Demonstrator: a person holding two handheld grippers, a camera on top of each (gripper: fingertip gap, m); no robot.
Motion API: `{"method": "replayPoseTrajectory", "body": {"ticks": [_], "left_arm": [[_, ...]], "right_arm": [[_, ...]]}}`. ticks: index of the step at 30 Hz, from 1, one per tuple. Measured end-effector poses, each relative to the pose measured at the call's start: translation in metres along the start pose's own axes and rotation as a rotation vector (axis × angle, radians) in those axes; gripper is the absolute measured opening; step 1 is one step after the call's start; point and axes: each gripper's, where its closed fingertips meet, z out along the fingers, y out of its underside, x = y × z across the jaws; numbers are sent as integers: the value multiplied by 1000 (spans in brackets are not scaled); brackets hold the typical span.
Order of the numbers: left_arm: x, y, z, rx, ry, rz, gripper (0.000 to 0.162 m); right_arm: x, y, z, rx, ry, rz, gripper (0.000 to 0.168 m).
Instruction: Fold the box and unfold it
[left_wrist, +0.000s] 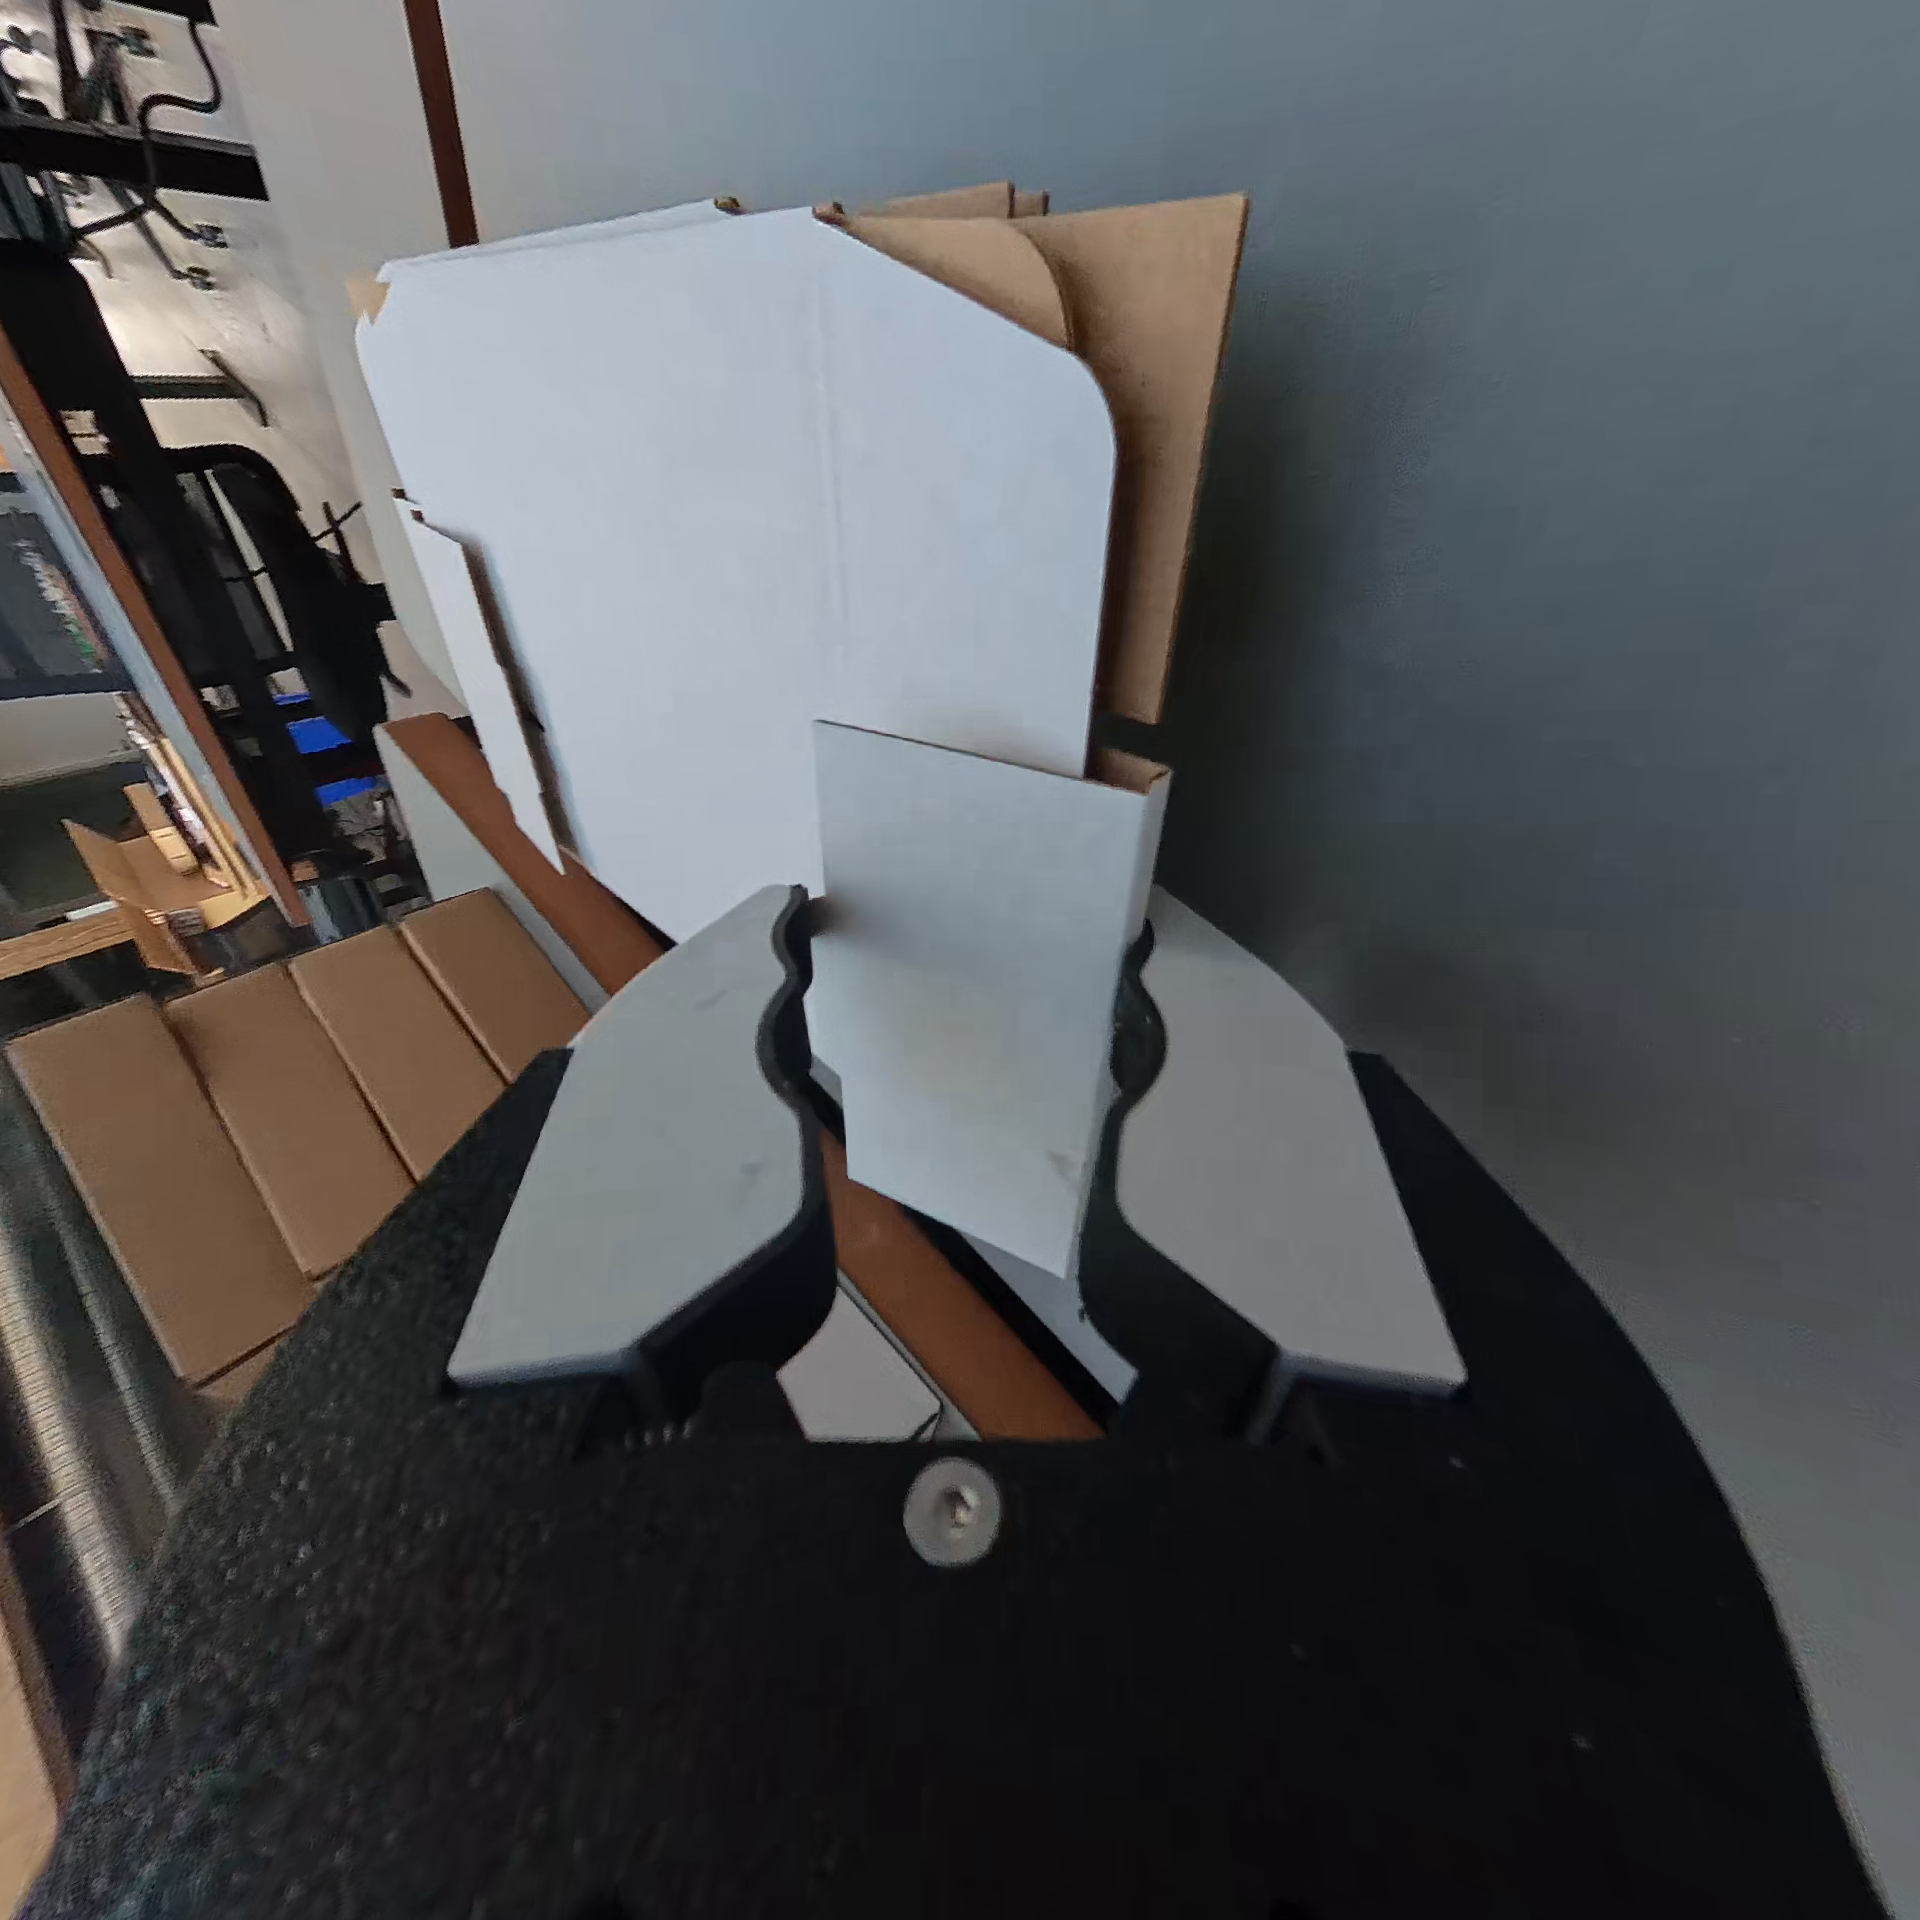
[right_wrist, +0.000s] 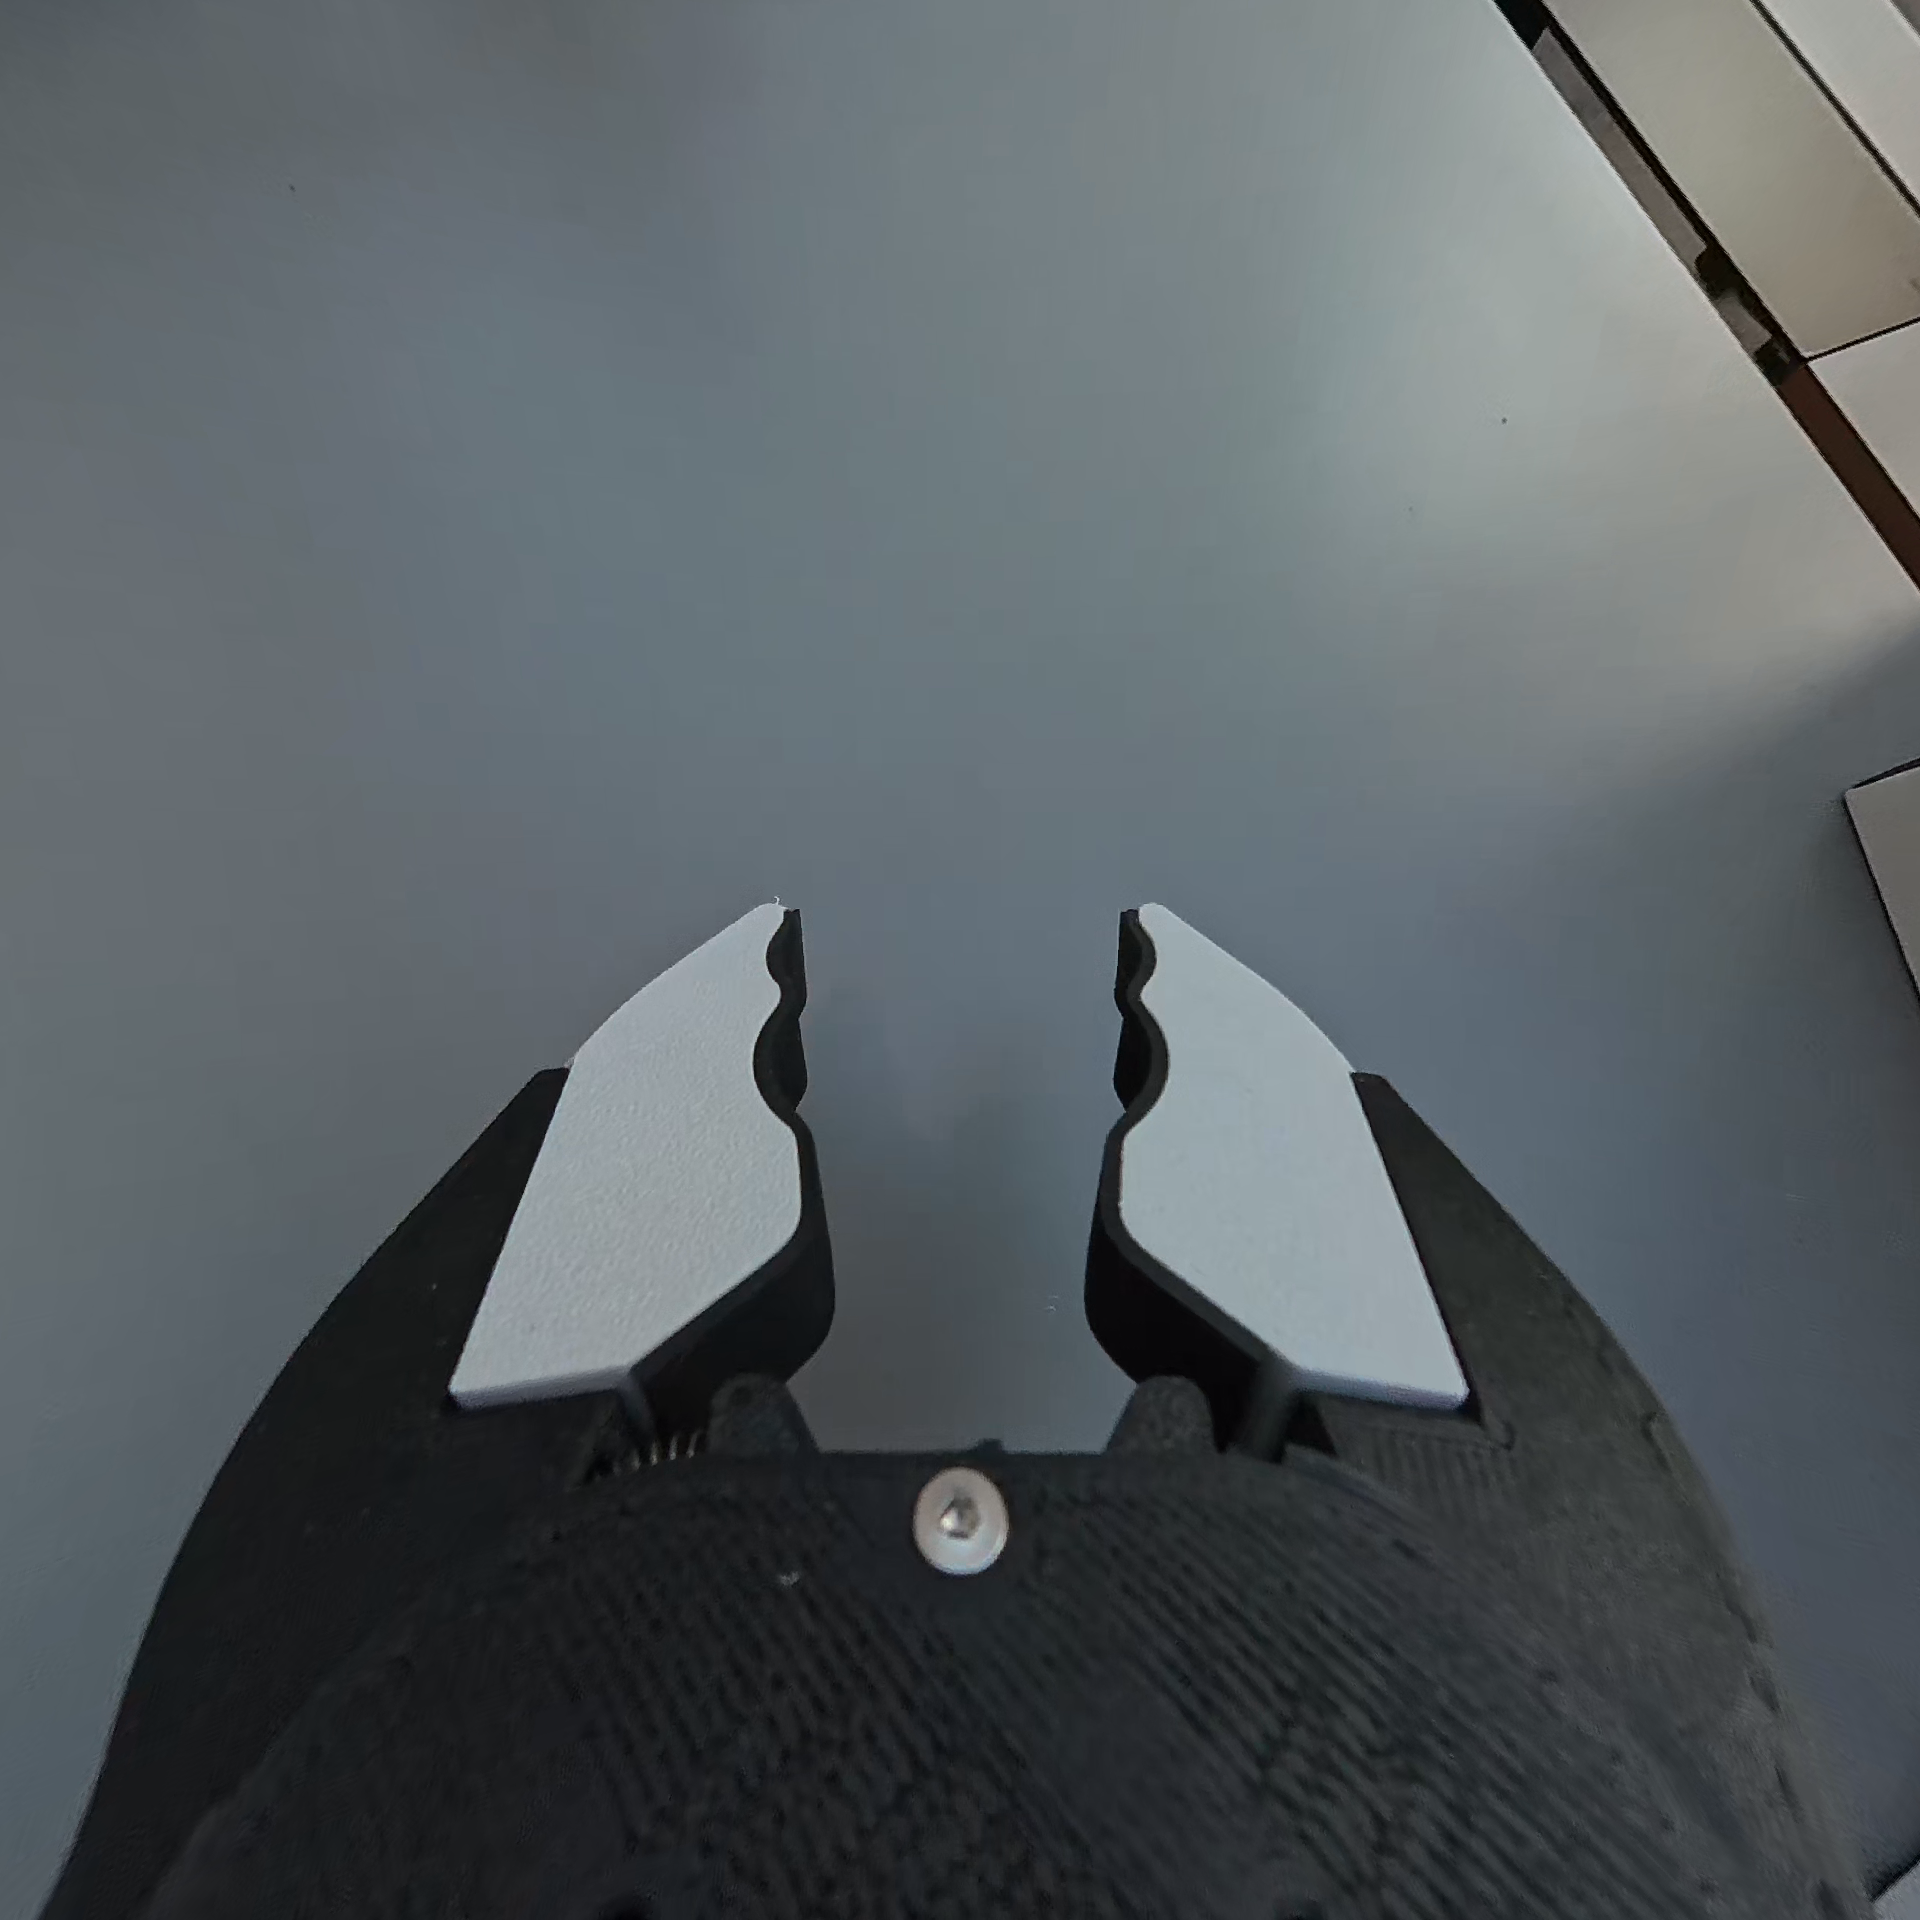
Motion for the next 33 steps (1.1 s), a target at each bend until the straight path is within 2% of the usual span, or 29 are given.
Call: {"method": "replayPoseTrajectory", "body": {"ticks": [6,10,15,18,22,23,25,27,30,33], "left_arm": [[-32,6,-58,5,-464,-57,55],[-40,8,-95,22,-703,-47,57],[-31,3,-126,38,-854,-29,55],[-18,-14,-150,106,-869,-25,54],[12,-60,-192,235,-873,27,48],[25,-76,-201,281,-856,58,14],[50,-106,-218,378,-847,78,9],[90,-131,-209,447,-670,41,5],[136,-153,-197,525,-504,1,5],[158,-166,-202,559,-496,93,5]], "right_arm": [[4,10,-13,15,36,20,58],[8,8,-16,36,49,44,58],[0,0,-15,52,45,7,58],[-4,1,-15,46,43,-14,58],[-4,-3,-20,69,52,-6,58],[-4,-5,-21,78,52,-2,58],[-7,-9,-23,95,47,-1,58],[-12,-13,-23,108,38,-5,58],[-21,-11,-21,94,26,-25,58],[-30,-8,-21,71,18,-50,58]]}}
